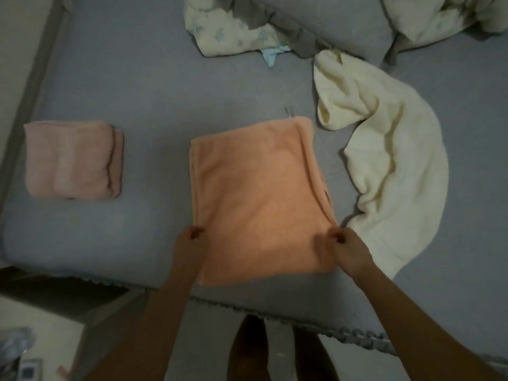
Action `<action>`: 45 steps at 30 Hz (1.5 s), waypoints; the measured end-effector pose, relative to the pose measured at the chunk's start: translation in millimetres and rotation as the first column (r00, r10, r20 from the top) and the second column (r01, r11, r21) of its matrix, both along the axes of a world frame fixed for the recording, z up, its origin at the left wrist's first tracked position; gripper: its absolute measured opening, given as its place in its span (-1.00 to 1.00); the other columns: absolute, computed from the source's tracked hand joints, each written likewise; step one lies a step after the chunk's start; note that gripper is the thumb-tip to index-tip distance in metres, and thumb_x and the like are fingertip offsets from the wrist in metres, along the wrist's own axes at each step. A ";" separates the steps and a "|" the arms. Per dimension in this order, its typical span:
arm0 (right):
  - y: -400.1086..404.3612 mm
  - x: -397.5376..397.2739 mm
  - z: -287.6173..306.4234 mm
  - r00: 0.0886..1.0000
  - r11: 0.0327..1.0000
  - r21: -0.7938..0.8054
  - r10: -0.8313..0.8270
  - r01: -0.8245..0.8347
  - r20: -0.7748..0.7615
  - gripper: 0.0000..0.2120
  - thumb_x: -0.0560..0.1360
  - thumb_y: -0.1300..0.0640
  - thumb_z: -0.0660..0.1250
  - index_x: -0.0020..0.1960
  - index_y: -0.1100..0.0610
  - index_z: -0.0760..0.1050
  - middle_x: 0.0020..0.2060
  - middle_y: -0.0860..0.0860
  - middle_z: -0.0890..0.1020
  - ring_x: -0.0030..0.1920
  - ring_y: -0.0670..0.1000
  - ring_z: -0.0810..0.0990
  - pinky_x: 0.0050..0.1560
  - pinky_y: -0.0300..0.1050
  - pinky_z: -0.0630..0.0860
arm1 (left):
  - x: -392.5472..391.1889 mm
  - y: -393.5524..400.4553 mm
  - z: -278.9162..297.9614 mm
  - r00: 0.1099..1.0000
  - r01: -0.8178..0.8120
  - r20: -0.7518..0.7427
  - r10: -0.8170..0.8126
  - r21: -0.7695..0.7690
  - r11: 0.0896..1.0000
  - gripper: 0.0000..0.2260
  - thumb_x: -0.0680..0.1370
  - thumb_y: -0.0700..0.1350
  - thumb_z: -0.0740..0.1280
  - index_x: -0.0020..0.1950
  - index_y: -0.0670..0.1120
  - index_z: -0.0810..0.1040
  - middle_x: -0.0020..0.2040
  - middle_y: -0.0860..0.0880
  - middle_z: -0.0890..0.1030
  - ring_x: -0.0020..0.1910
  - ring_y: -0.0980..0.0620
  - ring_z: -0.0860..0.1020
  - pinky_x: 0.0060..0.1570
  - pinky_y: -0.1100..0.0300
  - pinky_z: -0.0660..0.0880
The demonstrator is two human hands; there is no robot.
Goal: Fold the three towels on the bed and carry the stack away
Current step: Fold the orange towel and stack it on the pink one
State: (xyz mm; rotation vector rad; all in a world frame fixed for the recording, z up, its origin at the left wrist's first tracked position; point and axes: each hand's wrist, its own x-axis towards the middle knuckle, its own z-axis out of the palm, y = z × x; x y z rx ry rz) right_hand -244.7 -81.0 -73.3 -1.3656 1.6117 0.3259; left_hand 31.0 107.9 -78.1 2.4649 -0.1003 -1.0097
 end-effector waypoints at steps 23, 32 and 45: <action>-62.1 95.7 -6.3 0.993 0.985 -0.124 0.117 -0.117 -0.006 -0.71 0.49 -0.08 0.36 0.03 0.13 0.45 -0.18 0.03 0.58 -0.14 0.10 0.57 -0.18 -0.08 0.40 | 112.7 -83.7 -40.0 0.985 0.151 0.094 -0.143 -0.087 0.985 -0.83 0.54 -0.05 0.34 -0.17 -0.12 0.49 -0.32 -0.01 0.50 -0.37 0.08 0.42 -0.40 0.18 0.34; -107.9 143.3 -0.2 0.900 0.951 -0.196 -0.141 0.239 0.413 -0.76 0.54 0.18 0.23 -0.16 -0.07 0.61 0.01 -0.11 0.63 0.06 -0.08 0.58 0.09 -0.27 0.42 | 147.8 -132.3 -43.6 0.986 0.097 0.156 -0.061 -0.233 0.968 -0.87 0.43 -0.06 0.37 -0.05 0.05 0.63 -0.25 0.02 0.61 -0.24 0.04 0.53 -0.18 0.14 0.46; -140.1 147.7 -20.2 0.996 0.936 -0.341 0.076 -0.086 -0.044 -0.53 0.44 -0.19 0.30 0.22 0.08 0.53 0.12 0.03 0.64 0.13 0.07 0.59 0.07 -0.11 0.44 | 153.7 -123.4 -58.4 0.999 -0.042 -0.001 0.045 -0.386 0.922 -0.64 0.47 -0.23 0.43 0.25 -0.22 0.52 -0.08 -0.07 0.61 -0.20 0.06 0.55 -0.23 0.17 0.51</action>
